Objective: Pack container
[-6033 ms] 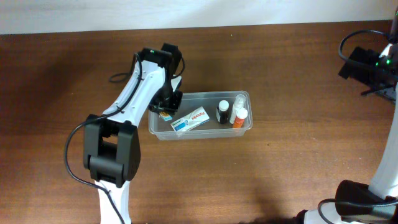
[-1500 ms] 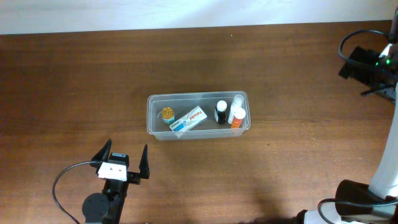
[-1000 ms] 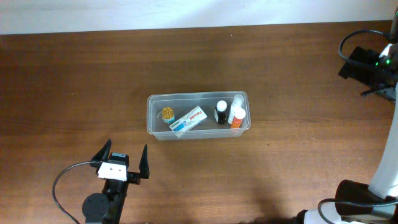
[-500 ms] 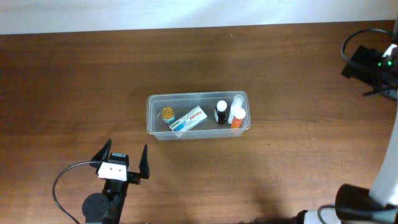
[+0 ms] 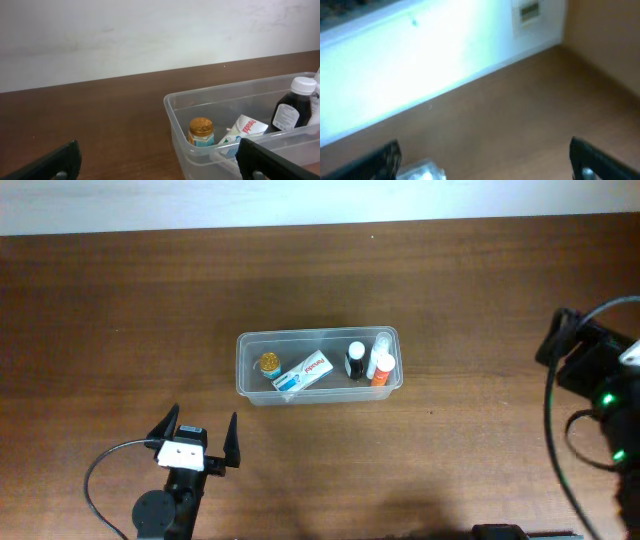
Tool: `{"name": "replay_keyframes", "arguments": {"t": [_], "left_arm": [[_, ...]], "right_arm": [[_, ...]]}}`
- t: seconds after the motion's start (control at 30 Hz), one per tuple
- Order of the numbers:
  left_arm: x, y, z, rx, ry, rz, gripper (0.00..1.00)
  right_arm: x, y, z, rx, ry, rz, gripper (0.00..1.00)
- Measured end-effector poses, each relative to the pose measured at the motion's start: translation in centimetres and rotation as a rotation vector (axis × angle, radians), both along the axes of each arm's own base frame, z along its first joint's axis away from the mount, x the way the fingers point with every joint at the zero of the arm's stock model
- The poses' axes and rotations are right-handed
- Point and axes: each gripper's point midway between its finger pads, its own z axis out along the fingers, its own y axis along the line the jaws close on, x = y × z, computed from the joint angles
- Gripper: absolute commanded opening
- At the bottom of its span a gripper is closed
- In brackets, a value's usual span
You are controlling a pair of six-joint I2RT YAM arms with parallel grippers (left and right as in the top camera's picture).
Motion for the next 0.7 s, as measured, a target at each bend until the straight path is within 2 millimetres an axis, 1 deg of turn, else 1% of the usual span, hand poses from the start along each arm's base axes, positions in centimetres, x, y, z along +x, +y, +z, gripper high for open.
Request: {"name": "replay_keyframes", "arguments": {"t": [0.13, 0.17, 0.27, 0.37, 0.5, 0.53, 0.7], "left_arm": [[0.0, 0.0, 0.0, 0.0, 0.0, 0.0, 0.99], [0.0, 0.0, 0.0, 0.002, 0.0, 0.001, 0.99], [0.0, 0.1, 0.0, 0.003, 0.0, 0.004, 0.99], [0.0, 0.1, 0.0, 0.003, 0.0, 0.007, 0.99], [0.0, 0.1, 0.0, 0.003, 0.0, 0.007, 0.99], [0.0, 0.1, 0.0, 0.003, 0.0, 0.007, 0.99], [0.0, 0.1, 0.0, 0.003, 0.0, 0.007, 0.99]], "right_arm": [[0.8, 1.2, -2.6, -0.026, -0.121, 0.083, 0.99], [0.8, 1.9, -4.2, -0.043, -0.136, 0.129, 0.99], [1.3, 3.5, -5.8, -0.102, -0.232, 0.24, 0.99], [1.3, 5.1, -8.2, -0.157, -0.325, 0.343, 0.98], [0.8, 6.1, -10.5, -0.207, -0.442, 0.398, 0.98], [0.6, 6.3, -11.5, -0.218, -0.465, 0.409, 0.98], [0.0, 6.7, -15.6, -0.253, -0.496, 0.429, 0.98]]}}
